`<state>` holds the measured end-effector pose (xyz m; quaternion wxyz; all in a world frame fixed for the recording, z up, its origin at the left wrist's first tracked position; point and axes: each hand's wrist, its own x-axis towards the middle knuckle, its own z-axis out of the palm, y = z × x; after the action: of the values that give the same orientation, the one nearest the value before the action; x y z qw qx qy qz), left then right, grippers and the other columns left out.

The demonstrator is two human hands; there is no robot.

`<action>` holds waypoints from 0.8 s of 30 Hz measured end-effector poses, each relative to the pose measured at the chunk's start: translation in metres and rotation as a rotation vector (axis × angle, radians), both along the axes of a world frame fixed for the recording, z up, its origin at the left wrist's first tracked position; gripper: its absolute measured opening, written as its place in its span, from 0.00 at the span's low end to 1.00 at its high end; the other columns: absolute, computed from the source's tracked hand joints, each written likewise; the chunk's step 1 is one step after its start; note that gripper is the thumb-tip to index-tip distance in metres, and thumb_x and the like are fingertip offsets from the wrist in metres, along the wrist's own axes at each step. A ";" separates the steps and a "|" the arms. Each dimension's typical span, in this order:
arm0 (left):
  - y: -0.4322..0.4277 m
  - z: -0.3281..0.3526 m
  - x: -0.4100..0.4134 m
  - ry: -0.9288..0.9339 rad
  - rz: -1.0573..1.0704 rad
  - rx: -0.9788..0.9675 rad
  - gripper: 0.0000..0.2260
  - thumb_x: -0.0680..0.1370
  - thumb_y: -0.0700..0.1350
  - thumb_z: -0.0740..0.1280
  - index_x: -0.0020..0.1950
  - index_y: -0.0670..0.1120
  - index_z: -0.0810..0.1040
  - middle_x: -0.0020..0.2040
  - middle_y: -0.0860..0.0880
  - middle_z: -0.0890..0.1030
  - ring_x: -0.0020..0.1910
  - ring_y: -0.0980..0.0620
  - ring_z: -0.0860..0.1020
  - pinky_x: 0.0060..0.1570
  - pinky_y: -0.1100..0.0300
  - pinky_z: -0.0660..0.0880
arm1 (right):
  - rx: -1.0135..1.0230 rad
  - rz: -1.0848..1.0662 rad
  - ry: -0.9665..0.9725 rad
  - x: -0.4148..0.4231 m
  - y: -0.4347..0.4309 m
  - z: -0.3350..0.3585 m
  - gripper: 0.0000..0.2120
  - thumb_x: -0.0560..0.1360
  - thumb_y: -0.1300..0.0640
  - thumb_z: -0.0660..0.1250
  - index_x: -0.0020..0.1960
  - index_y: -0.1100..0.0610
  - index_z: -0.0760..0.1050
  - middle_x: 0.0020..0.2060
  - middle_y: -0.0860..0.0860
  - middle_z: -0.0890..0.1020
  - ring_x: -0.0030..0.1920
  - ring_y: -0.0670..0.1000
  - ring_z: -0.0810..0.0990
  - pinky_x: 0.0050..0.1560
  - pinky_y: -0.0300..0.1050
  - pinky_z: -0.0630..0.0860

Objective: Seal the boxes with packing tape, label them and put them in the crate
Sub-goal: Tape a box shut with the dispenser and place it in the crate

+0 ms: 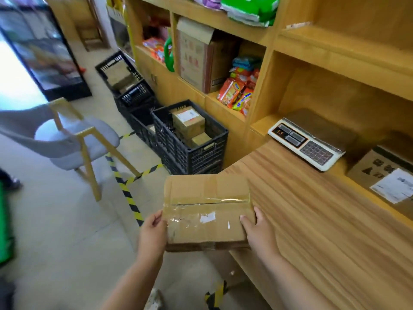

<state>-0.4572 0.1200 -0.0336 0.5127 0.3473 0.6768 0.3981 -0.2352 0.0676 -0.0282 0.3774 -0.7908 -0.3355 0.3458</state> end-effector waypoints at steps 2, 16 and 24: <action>0.029 0.002 -0.038 -0.001 0.038 0.011 0.08 0.77 0.40 0.64 0.46 0.52 0.79 0.44 0.53 0.81 0.44 0.55 0.78 0.45 0.55 0.75 | 0.008 0.030 -0.005 -0.036 0.037 0.000 0.28 0.77 0.54 0.64 0.74 0.58 0.62 0.69 0.52 0.71 0.69 0.53 0.68 0.67 0.46 0.65; 0.232 0.008 -0.207 0.024 0.044 0.021 0.11 0.76 0.40 0.64 0.53 0.52 0.80 0.47 0.53 0.82 0.50 0.51 0.78 0.55 0.46 0.76 | -0.076 0.116 0.034 -0.199 0.246 -0.009 0.21 0.79 0.53 0.62 0.70 0.55 0.67 0.61 0.51 0.76 0.57 0.50 0.74 0.55 0.43 0.70; 0.360 -0.008 -0.193 0.001 -0.095 -0.002 0.13 0.77 0.37 0.63 0.58 0.52 0.77 0.50 0.50 0.80 0.49 0.51 0.78 0.53 0.52 0.76 | -0.139 0.039 0.099 -0.187 0.366 -0.035 0.21 0.79 0.51 0.62 0.70 0.56 0.67 0.58 0.49 0.76 0.55 0.49 0.74 0.57 0.46 0.73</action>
<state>-0.6501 0.4796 -0.0412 0.5308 0.3788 0.6603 0.3725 -0.4226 0.4332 -0.0630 0.3311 -0.7903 -0.3070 0.4142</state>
